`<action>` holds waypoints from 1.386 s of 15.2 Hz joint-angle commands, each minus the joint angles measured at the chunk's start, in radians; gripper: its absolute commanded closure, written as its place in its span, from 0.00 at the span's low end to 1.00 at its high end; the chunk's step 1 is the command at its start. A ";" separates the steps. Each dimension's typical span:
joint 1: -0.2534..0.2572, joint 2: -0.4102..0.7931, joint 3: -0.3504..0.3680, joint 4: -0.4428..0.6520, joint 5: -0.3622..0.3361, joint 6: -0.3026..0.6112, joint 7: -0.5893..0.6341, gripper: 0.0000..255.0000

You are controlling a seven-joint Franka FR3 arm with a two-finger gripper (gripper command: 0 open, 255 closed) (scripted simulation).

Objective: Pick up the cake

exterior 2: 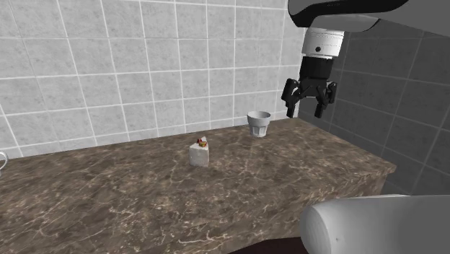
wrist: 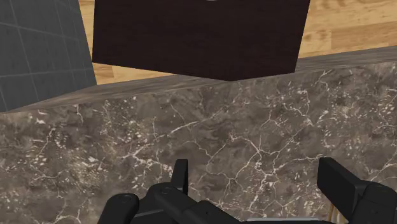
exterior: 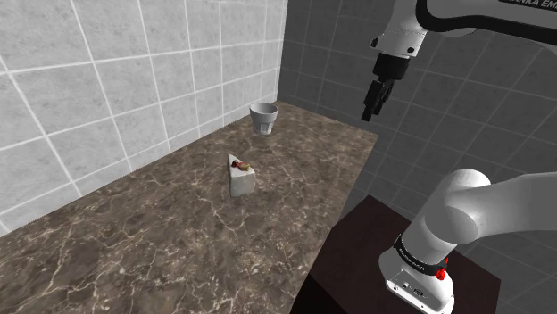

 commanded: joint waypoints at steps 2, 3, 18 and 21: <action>0.005 0.016 0.020 -0.005 0.013 0.023 0.021 0.00; 0.010 0.033 0.040 -0.008 0.025 0.046 0.043 0.00; 0.052 0.436 0.324 0.104 0.098 0.367 0.359 0.00; 0.054 0.543 0.374 0.163 0.076 0.416 0.430 0.00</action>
